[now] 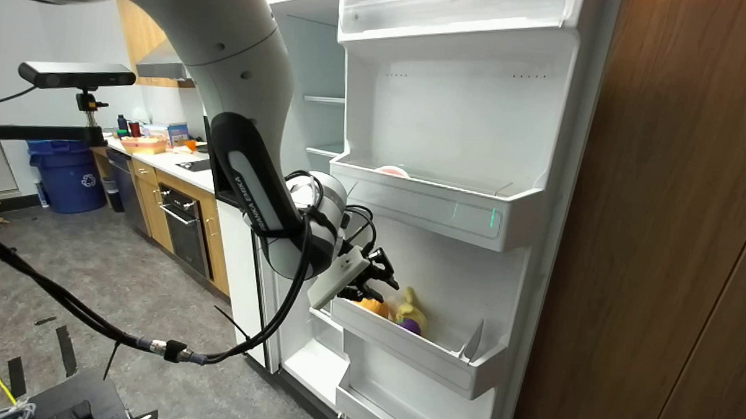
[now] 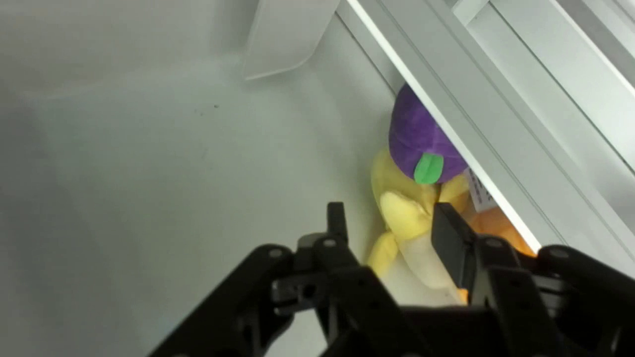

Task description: Pick the purple ball and put in the side compartment of the fridge door

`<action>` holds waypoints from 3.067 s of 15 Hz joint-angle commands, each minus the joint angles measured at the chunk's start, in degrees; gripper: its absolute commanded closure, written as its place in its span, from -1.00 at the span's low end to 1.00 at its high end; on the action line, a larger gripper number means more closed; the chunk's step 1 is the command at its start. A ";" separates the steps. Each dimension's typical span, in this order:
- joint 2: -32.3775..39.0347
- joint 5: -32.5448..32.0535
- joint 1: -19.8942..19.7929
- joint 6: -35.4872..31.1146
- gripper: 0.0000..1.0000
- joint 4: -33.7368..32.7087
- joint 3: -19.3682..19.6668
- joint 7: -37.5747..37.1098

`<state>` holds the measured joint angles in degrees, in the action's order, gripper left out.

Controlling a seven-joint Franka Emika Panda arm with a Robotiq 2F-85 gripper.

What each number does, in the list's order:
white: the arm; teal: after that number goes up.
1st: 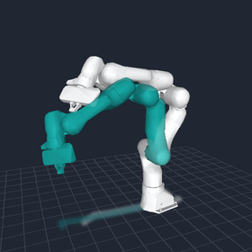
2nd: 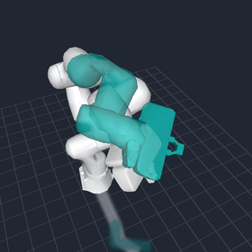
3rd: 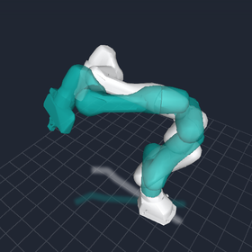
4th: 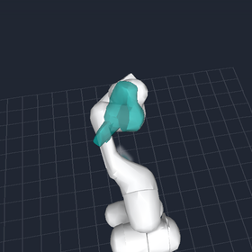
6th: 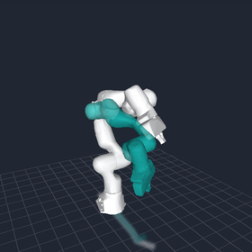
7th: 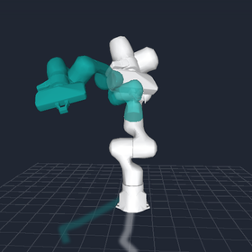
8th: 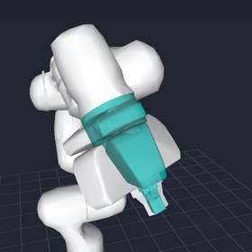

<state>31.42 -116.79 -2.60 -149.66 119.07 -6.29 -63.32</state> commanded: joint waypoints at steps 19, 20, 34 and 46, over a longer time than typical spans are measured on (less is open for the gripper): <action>-12.49 46.30 -16.17 -28.55 -1.00 24.55 12.70 69.82; -12.64 50.33 -17.97 -27.61 -1.00 24.65 10.32 73.83; -16.28 97.14 -7.68 -5.13 -1.00 15.29 -11.14 87.76; -17.00 94.16 -0.16 -6.44 -1.00 16.28 -1.98 80.34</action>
<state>15.81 -22.64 -7.27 -155.43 135.05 -12.86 20.20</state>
